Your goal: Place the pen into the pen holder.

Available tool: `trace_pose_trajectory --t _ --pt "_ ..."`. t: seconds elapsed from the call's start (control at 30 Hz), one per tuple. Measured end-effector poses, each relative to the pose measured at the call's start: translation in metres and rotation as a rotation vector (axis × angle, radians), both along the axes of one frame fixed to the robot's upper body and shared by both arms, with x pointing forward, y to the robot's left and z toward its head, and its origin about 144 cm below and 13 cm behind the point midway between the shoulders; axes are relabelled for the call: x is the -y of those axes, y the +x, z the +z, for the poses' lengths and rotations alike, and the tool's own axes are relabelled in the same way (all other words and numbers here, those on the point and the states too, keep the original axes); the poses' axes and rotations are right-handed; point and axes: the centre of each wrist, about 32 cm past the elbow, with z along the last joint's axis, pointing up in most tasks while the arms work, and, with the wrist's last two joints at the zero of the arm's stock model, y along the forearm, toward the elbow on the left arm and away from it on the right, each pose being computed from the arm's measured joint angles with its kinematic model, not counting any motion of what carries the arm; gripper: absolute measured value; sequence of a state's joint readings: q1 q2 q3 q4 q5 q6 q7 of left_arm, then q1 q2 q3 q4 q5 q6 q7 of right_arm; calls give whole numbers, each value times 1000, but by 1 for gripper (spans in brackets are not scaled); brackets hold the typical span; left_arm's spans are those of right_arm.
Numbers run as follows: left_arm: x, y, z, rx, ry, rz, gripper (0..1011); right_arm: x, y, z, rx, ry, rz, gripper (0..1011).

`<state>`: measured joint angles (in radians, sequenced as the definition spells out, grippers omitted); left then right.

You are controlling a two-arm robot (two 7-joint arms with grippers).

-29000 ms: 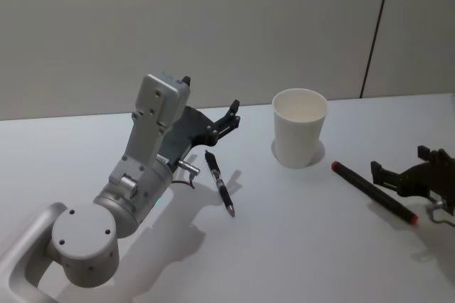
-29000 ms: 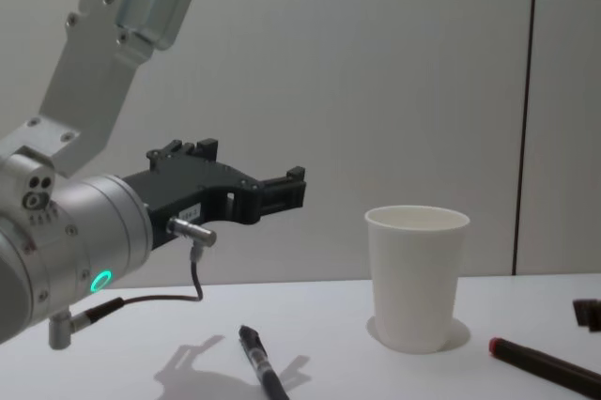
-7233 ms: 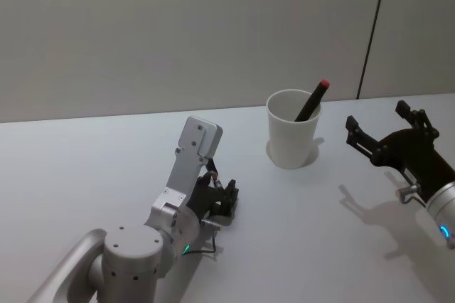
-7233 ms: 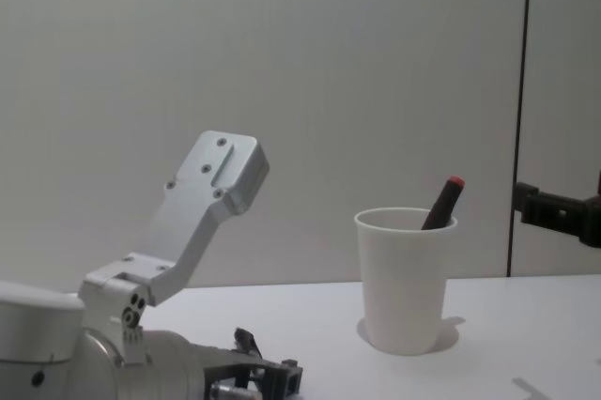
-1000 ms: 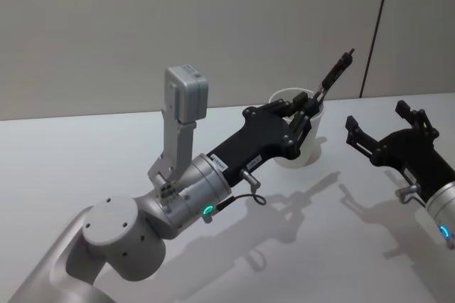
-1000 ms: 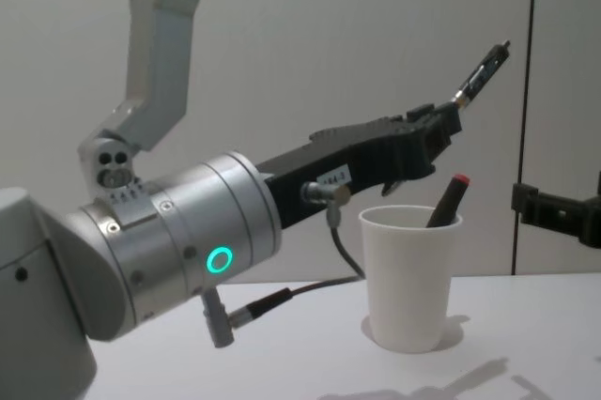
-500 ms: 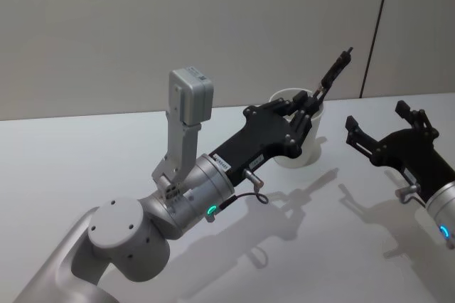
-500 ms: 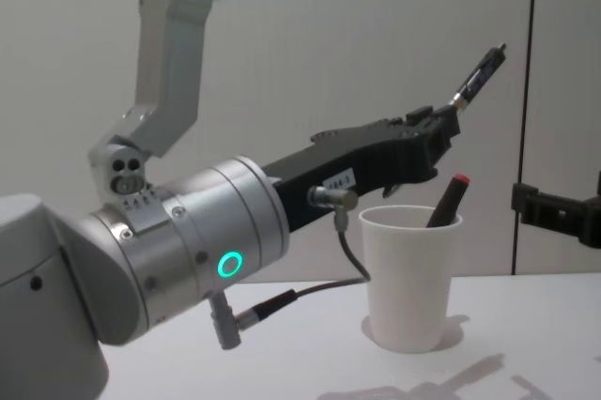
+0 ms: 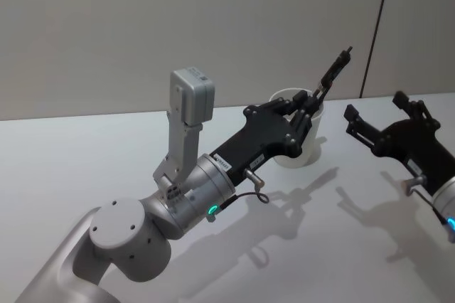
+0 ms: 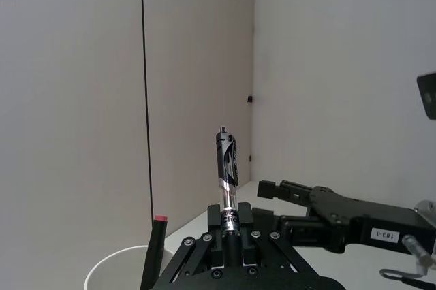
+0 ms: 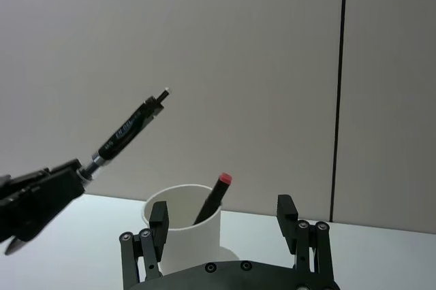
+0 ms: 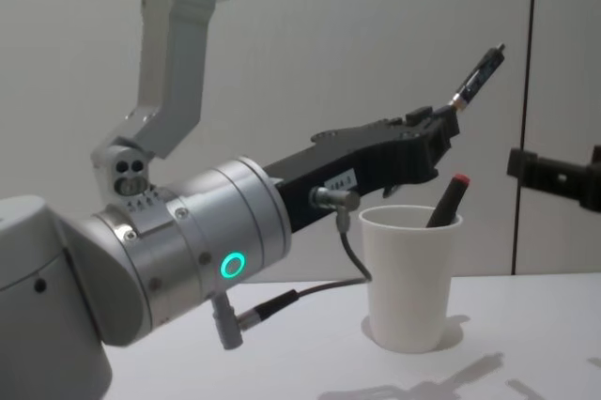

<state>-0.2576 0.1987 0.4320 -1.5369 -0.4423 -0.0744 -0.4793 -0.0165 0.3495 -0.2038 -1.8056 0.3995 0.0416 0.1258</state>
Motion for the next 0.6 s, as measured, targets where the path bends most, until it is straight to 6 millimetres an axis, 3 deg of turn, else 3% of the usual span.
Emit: trace_pose_trajectory --t 0.6 --pt "1 0 0 1 0 2 141 19 -7 19 -68 239 75 1001"
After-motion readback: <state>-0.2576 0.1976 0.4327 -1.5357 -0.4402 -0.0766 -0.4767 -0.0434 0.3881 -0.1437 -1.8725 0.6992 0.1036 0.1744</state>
